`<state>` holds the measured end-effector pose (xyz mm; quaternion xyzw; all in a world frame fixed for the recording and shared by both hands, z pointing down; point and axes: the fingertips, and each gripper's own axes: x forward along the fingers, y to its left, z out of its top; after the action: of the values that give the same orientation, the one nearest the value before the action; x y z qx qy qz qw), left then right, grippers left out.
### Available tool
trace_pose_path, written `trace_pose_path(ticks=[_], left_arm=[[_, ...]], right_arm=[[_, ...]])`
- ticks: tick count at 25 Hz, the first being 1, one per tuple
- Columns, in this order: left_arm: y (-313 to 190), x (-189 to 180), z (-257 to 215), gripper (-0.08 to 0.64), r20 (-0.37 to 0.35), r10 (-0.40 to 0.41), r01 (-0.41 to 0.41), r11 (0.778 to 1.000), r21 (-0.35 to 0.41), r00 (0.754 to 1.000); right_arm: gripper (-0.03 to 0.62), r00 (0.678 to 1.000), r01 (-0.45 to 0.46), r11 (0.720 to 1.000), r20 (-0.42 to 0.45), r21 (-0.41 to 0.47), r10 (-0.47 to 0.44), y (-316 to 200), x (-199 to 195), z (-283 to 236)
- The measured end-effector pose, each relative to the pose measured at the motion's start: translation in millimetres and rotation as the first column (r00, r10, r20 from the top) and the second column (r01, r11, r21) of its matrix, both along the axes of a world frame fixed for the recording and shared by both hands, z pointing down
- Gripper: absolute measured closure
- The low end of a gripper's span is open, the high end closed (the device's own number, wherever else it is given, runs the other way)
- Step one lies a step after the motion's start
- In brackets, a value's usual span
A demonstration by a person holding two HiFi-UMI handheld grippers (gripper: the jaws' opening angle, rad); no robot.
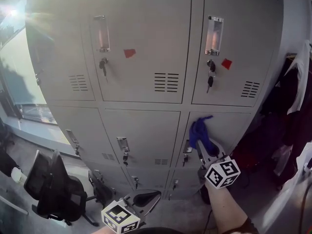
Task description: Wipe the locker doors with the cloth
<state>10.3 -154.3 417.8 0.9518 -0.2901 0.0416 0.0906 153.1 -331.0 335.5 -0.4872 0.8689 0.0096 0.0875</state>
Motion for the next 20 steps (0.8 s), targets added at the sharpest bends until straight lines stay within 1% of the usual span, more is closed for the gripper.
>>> trace_pose_path(ticks=[4,8,11,15,20], left_arm=[[1,-7,-4,0.552,-0.005,-0.017,0.017,1.0,-0.007,1.0],[1,-13,-3,0.552,0.003,-0.026,0.026,1.0,-0.005,1.0],[2,-11,1,0.552,0.016,-0.014,0.014,1.0,0.005,1.0],[2,-4,1,0.552,0.011,-0.01,0.01,1.0,-0.005,1.0],[4,9,5,0.552,0.011,0.01,-0.01,1.0,-0.015,1.0]], right_arm=[[0.514,1.0,0.008,1.0,-0.015,-0.006,-0.009,-8,-11,10],[0.514,1.0,-0.007,1.0,-0.023,-0.009,0.006,-10,2,17],[0.514,0.999,-0.045,0.999,-0.025,-0.017,0.045,-11,28,20],[0.514,0.993,-0.111,0.994,-0.039,-0.019,0.11,-11,71,21],[0.514,0.978,-0.206,0.978,-0.038,-0.033,0.205,-9,128,24]])
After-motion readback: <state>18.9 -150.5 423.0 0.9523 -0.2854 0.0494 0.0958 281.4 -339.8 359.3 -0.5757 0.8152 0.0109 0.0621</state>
